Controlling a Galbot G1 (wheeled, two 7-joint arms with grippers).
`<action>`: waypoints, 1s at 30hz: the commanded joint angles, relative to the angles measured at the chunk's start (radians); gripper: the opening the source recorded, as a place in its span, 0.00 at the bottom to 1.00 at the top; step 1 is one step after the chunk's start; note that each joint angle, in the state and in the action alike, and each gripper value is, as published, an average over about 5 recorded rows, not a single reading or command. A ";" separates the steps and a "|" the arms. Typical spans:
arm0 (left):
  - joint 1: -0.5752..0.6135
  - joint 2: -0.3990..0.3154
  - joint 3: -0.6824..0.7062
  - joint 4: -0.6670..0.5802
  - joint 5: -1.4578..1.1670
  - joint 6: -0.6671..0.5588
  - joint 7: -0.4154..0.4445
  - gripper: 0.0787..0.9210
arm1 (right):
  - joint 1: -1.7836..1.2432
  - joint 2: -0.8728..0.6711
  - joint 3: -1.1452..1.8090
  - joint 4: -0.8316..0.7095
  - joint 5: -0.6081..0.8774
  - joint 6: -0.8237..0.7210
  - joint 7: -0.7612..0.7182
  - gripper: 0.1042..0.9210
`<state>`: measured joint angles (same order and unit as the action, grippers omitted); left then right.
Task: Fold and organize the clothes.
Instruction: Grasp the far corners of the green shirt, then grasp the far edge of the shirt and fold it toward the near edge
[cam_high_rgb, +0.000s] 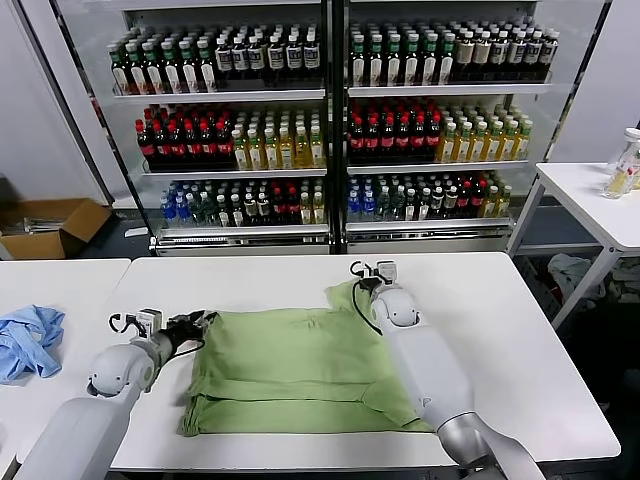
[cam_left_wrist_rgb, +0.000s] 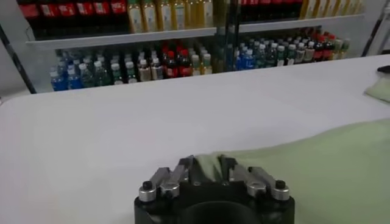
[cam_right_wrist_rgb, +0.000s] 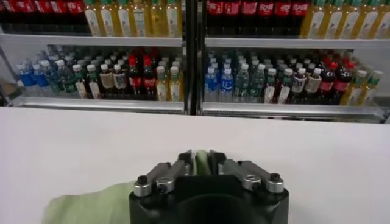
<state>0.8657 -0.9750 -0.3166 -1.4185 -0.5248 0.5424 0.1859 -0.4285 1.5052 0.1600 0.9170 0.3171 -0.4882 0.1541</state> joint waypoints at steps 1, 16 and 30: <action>-0.001 0.001 0.006 0.000 -0.002 -0.016 0.030 0.27 | -0.004 -0.002 0.000 -0.001 -0.001 0.000 -0.006 0.08; 0.205 0.071 -0.090 -0.307 -0.175 -0.098 -0.069 0.01 | -0.224 -0.269 -0.018 0.669 0.335 -0.091 0.088 0.00; 0.467 0.086 -0.254 -0.391 -0.171 -0.133 -0.050 0.01 | -0.717 -0.455 0.135 1.184 0.358 -0.091 0.107 0.00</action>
<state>1.1361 -0.8998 -0.4615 -1.7131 -0.6689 0.4325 0.1402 -0.8310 1.1734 0.2174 1.7140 0.6191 -0.5662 0.2424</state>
